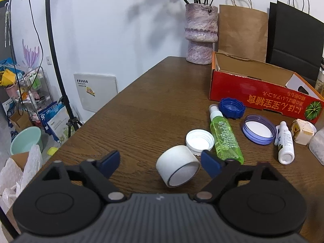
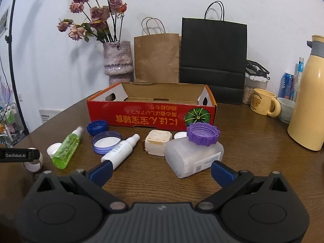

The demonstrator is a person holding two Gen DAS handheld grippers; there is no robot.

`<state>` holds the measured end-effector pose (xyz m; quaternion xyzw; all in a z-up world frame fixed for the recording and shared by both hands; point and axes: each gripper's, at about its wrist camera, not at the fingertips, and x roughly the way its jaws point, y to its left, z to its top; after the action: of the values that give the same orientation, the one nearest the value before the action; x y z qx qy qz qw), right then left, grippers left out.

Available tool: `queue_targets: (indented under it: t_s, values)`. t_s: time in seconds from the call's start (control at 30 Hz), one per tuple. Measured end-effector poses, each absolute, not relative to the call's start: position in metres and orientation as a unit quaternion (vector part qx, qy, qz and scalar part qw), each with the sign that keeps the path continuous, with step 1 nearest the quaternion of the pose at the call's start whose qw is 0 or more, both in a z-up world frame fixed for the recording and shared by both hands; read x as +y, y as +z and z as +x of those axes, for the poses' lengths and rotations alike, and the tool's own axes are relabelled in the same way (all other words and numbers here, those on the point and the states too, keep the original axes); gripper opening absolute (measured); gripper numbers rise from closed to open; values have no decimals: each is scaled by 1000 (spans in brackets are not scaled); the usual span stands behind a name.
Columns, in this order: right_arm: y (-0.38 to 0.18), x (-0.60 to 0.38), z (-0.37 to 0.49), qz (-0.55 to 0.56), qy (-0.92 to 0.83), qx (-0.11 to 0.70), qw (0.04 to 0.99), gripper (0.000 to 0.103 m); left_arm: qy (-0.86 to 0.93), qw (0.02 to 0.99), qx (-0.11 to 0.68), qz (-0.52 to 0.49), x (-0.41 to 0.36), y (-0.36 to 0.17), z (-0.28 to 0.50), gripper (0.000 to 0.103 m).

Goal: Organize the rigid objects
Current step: 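Grasp the white tape roll with the left tool while the right tool approaches the purple cap, then lift the tape roll with the left tool while the right tool grasps the purple cap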

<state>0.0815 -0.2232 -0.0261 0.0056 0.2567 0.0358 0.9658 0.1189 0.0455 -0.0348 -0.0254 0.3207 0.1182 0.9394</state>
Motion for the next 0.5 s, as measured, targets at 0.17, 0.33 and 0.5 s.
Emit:
queue_targets:
  t_s: [0.17, 0.33, 0.5]
  values:
    - [-28, -227, 91, 6, 32, 260, 965, 103, 114, 940, 321, -34, 44, -36, 121, 68]
    - [-29, -231, 97, 7, 31, 264, 964, 103, 107, 939, 325, -44, 43, -38, 122, 49]
    - [-30, -233, 100, 8, 31, 266, 964, 103, 108, 939, 324, -40, 42, -37, 123, 48]
